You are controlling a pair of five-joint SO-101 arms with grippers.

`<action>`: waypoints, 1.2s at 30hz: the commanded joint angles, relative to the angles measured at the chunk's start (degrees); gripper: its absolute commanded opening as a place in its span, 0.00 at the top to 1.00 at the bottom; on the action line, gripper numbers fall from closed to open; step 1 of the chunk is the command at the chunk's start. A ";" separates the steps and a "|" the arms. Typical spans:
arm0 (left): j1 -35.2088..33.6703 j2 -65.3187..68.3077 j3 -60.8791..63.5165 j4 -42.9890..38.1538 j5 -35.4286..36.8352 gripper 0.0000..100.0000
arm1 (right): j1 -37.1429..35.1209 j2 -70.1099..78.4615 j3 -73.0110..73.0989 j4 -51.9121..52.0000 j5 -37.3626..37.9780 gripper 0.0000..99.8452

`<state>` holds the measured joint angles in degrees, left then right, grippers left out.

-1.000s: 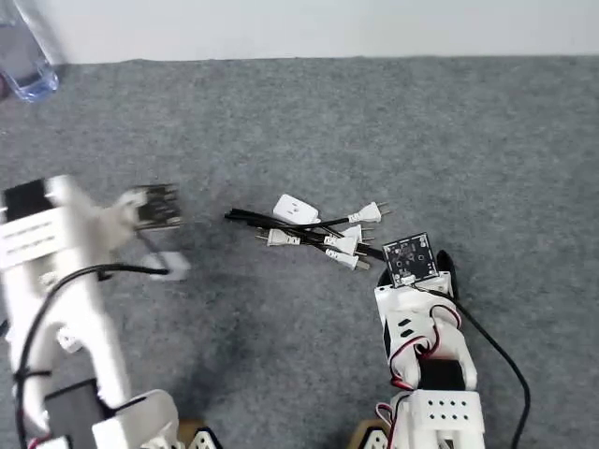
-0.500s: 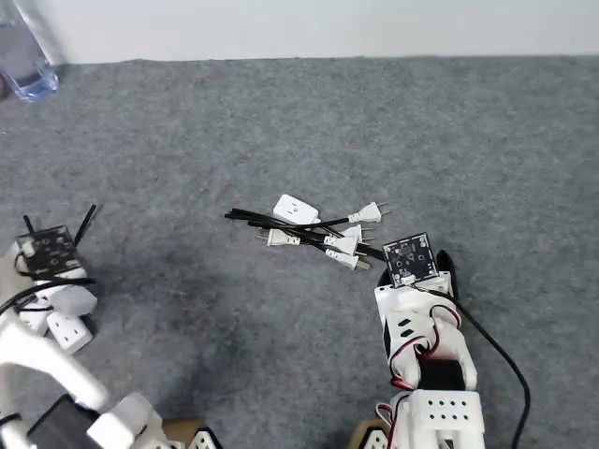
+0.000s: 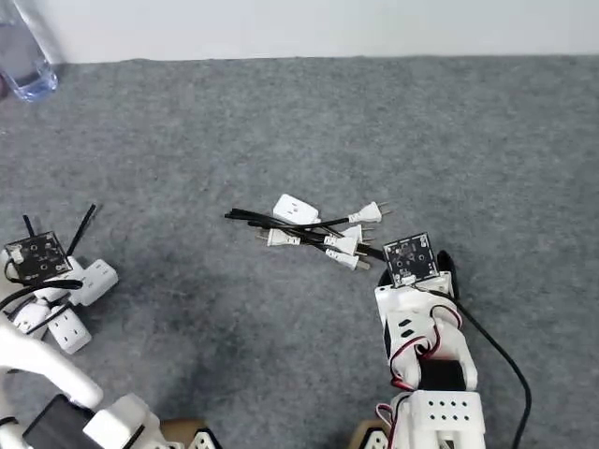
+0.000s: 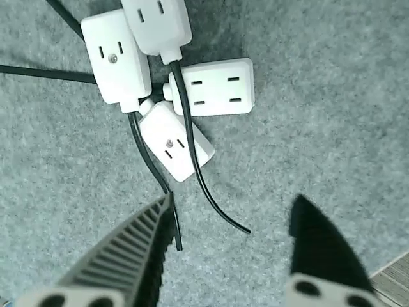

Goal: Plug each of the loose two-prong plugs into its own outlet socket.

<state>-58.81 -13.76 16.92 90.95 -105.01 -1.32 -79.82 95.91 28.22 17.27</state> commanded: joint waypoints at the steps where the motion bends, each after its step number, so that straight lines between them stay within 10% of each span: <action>1: 0.88 -1.23 -5.14 5.98 1.14 0.69 | -0.22 -0.31 0.44 -1.36 0.62 0.74; 4: 7.47 -4.31 -4.53 9.14 5.63 0.69 | -0.04 -0.31 0.18 -0.92 0.62 0.74; 21: 33.67 -25.49 16.75 -20.04 88.00 0.69 | -0.22 -0.40 -13.54 15.87 -5.45 0.74; 36: 39.03 -53.63 56.40 -46.07 105.49 0.69 | -1.36 -16.04 -12.75 36.70 8.09 0.74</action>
<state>-21.10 -63.08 68.53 49.54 -0.22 -1.05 -92.66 86.51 59.16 21.49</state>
